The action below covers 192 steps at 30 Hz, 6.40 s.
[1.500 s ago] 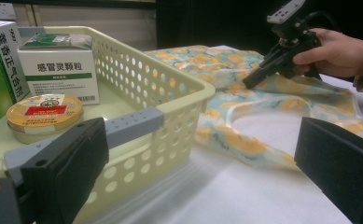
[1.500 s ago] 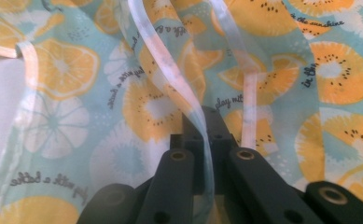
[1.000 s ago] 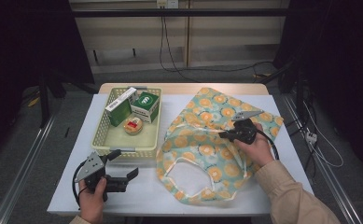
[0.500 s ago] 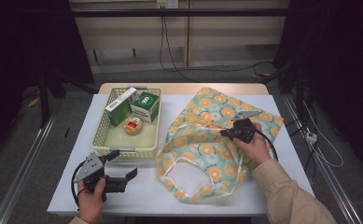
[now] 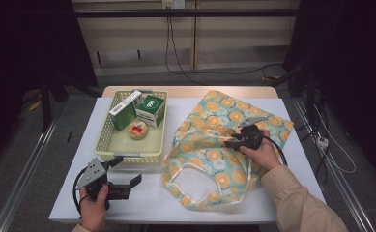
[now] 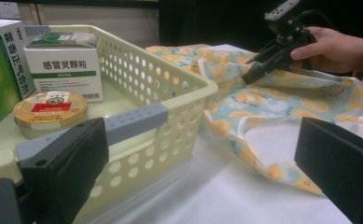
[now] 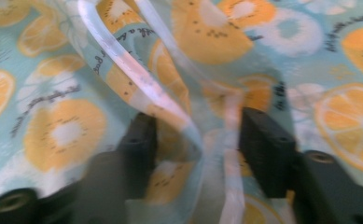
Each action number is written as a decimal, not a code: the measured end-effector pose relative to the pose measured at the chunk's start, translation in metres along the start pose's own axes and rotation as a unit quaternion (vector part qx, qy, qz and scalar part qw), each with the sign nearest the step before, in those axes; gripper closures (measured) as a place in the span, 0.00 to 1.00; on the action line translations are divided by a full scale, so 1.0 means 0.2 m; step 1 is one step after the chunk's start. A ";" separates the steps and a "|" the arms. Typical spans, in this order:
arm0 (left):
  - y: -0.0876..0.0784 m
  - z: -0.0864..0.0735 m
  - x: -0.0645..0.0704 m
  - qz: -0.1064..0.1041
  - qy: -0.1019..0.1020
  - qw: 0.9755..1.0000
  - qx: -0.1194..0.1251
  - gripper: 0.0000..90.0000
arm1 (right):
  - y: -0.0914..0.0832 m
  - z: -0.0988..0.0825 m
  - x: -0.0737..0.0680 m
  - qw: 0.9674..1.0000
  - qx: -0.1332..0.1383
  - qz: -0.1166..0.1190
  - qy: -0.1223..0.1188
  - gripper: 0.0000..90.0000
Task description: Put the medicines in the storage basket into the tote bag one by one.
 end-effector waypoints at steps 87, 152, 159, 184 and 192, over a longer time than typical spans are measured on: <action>0.07 0.07 0.10 -0.034 0.016 0.999 -0.006 0.03 | -0.26 0.43 -0.09 1.000 0.027 0.004 0.004 1.00; 0.55 0.23 0.19 0.004 -0.016 0.992 -0.128 1.00 | -0.31 0.45 -0.13 0.999 0.027 0.020 0.033 1.00; 0.54 0.32 0.22 -0.016 -0.021 0.992 -0.126 0.98 | -0.30 0.44 -0.12 0.999 0.025 0.021 0.040 1.00; 0.58 0.54 -0.26 0.043 0.018 0.985 -0.166 0.12 | -0.28 0.43 -0.12 0.999 0.022 0.026 0.034 1.00; 0.68 0.46 -0.42 0.066 0.019 0.979 -0.192 0.09 | -0.27 0.42 -0.11 0.999 0.024 0.029 0.036 1.00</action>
Point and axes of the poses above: each handheld gripper's, and its own axes: y roughly forward along the jaws, z roughly out of its top, x roughly to its right, the point moved 2 cm from there along y, roughly forward along the jaws, and after that the axes turned 3 degrees about z, right-handed, at the moved point
